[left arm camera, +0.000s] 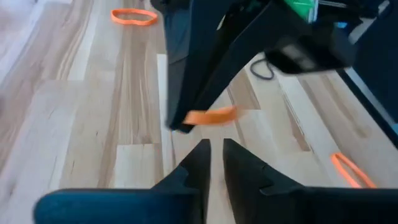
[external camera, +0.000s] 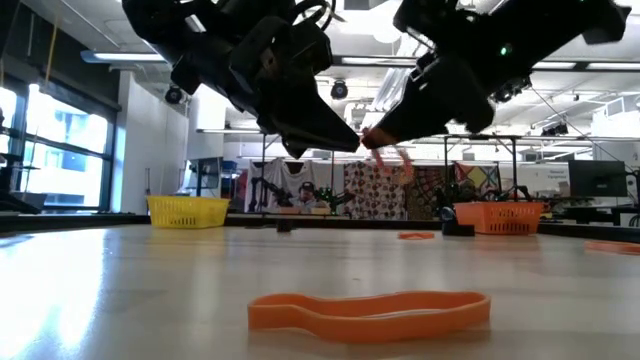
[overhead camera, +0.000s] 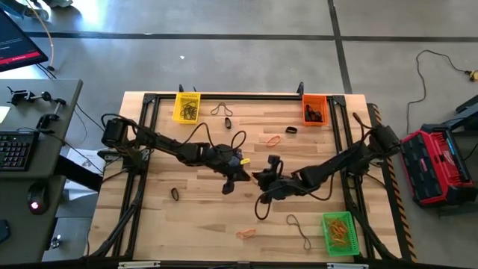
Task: Sort rubber bands into baskets
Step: Put the orange rubber band into the green bin
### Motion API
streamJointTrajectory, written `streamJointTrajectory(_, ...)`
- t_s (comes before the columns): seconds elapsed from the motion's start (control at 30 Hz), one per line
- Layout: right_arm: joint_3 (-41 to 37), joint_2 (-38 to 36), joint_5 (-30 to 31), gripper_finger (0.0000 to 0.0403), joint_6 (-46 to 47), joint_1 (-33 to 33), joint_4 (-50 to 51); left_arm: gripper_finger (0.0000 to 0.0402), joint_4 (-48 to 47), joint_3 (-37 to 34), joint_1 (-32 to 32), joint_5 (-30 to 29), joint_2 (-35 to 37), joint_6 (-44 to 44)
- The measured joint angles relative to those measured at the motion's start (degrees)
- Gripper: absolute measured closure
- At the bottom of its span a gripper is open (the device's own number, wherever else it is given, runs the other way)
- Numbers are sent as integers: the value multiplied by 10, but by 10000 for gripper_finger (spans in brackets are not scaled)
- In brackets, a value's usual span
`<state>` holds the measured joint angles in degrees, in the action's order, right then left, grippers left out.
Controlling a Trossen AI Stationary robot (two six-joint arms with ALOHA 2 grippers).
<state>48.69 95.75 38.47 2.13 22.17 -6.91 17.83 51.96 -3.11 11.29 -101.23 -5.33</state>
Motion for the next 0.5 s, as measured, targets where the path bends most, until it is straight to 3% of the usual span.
streamJointTrajectory(0.3, 77, -45, -78, 402, 118, 21, 262, 287, 6, 0, 0, -1, 0, 25)
streamJointTrajectory(0.5, 164, -46, -140, 402, 219, 72, 464, 271, 31, 0, -3, -47, 0, 45)
